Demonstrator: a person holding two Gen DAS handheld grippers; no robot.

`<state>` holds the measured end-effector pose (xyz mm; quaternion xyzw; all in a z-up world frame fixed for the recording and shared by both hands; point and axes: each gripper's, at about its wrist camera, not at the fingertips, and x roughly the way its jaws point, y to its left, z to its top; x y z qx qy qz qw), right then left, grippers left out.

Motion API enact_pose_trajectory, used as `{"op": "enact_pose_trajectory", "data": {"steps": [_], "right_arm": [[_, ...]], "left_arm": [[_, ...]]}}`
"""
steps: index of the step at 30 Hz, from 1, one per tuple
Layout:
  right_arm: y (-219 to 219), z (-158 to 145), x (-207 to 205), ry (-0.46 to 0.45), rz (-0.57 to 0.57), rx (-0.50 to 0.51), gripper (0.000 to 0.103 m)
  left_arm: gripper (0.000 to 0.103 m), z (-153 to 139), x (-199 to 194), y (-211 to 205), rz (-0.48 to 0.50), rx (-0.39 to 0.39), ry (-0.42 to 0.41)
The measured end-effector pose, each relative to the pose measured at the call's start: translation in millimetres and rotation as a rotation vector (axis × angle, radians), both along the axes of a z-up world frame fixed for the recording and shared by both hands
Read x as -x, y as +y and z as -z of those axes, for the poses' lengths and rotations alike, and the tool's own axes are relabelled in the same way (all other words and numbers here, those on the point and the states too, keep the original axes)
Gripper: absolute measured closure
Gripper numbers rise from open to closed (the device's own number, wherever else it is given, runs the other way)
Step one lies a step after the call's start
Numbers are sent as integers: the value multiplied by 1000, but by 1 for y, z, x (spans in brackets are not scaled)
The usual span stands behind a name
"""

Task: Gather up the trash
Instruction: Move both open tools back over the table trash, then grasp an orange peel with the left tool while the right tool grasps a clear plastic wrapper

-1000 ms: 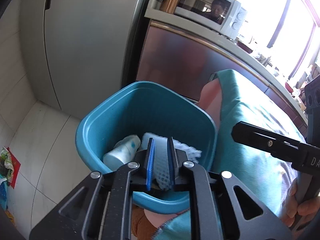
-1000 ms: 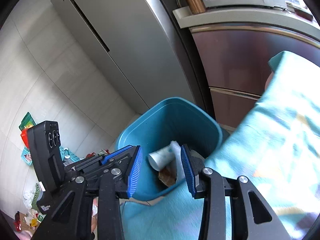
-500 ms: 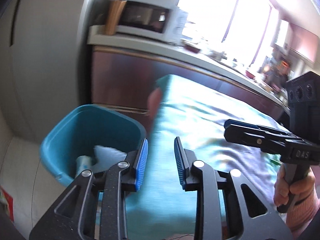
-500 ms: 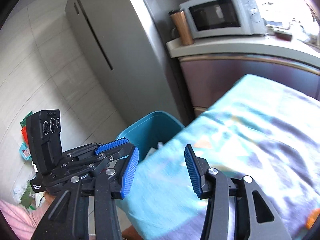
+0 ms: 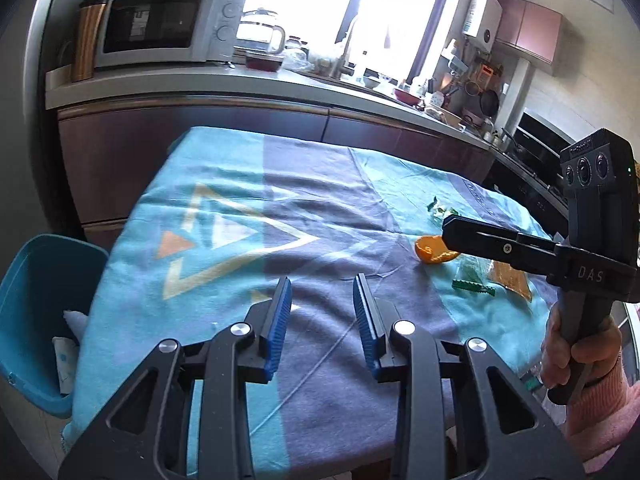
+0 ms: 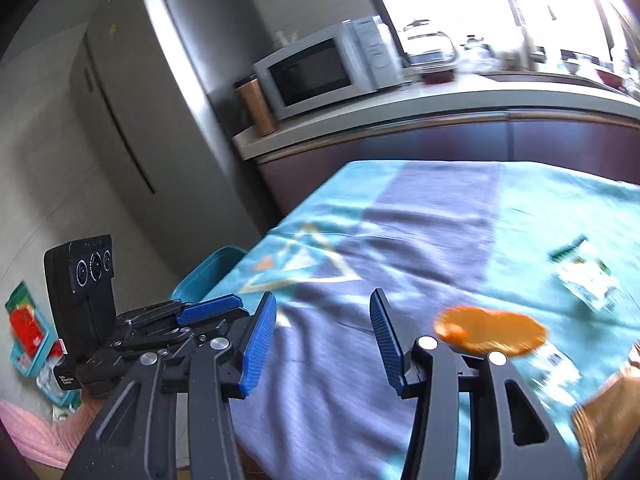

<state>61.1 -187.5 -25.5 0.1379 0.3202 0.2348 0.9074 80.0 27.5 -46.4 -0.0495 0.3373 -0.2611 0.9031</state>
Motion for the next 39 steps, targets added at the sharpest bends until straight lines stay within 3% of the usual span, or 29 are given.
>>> {"op": "enact_pose_trajectory", "data": {"steps": [7,13,24,30,34,39], "right_arm": [[-66,28,23,68,201,-14,56],[-102,46,35,118,297,-18,56],[-103,67,27,152,295,-55,57],[-105,72,24,170,301,-68,68],[-108,73,25,169,304,-69,76],[-110,72,25,166,298,-69,86]], "left_arm": [[68,6,-12,-56,123,-28,21],[65,11,-27,-97,188,-42,38],[65,20,-52,-139,235,-89,84],[67,30,-64,-151,239,-87,138],[83,35,-70,-153,236,-67,172],[88,35,-71,-152,222,-52,176]]}}
